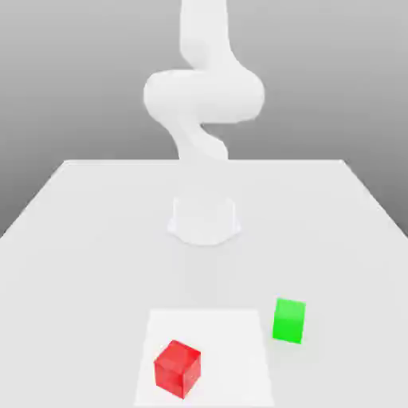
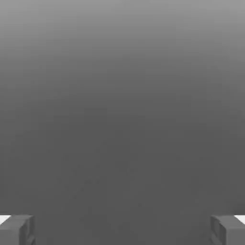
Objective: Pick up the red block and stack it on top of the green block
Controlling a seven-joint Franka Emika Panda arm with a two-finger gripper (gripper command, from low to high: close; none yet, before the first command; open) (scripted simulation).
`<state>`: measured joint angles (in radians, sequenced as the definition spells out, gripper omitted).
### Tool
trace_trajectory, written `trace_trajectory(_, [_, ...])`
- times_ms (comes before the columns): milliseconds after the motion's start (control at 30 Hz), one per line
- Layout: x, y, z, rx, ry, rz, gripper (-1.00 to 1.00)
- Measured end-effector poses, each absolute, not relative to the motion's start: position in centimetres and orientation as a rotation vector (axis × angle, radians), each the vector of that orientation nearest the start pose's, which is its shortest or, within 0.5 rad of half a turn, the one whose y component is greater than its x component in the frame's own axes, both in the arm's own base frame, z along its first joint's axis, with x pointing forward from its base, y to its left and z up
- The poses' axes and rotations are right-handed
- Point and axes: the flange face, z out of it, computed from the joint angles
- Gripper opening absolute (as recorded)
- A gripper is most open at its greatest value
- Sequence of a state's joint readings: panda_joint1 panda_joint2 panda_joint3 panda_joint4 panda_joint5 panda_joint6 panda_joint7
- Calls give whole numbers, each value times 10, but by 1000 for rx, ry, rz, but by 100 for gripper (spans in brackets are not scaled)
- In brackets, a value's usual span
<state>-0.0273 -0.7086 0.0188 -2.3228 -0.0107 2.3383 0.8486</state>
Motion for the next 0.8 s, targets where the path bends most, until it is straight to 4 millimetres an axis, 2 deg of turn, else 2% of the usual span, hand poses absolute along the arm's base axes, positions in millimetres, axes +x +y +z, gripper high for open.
trace_trajectory(100, [418, -5, 616, -2502, 1234, -847, 0])
trace_trajectory(200, [447, -10, 560, -2527, 1341, -742, 0])
trace_trajectory(400, [480, -24, 442, -2550, 1547, -517, 0])
trace_trajectory(567, [484, -34, 343, -2540, 1712, -312, 0])
trace_trajectory(800, [460, -39, 214, -2488, 1909, -24, 0])
